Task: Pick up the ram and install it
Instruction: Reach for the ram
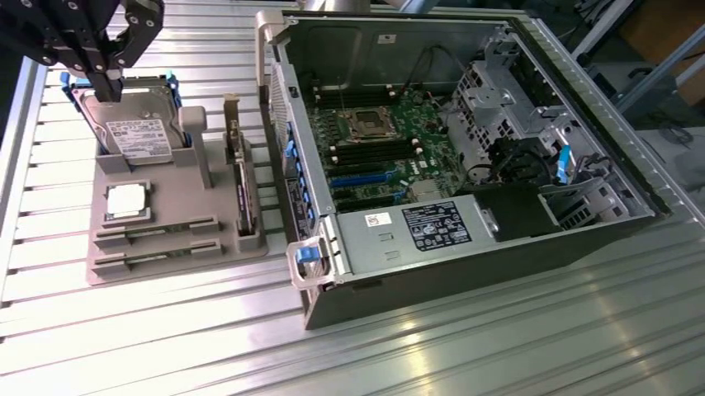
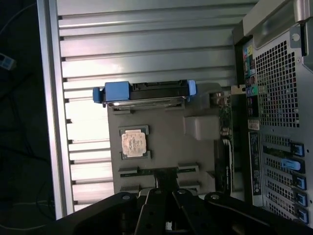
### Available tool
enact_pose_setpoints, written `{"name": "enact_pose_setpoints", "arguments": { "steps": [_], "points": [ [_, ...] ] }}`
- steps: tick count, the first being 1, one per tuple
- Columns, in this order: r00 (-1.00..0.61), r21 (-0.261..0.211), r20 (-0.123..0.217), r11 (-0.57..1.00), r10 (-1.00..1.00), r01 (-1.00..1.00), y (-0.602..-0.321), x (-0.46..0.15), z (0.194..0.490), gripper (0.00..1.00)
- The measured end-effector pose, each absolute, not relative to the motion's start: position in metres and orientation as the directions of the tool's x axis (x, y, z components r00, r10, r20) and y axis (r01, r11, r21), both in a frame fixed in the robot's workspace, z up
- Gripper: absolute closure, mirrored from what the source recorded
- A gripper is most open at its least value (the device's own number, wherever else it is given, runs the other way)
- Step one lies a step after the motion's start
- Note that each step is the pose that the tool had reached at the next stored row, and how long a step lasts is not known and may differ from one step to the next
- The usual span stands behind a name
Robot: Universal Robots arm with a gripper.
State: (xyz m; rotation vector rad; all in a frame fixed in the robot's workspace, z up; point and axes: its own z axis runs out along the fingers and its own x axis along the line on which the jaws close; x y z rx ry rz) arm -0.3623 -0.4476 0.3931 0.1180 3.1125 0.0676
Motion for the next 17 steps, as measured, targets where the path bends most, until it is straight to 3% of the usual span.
{"name": "enact_pose_setpoints", "arguments": {
  "steps": [17],
  "points": [
    [-0.997,0.044,-0.024,0.996,0.076,0.075,-0.476,-0.356,0.391,0.89]
  ]
}}
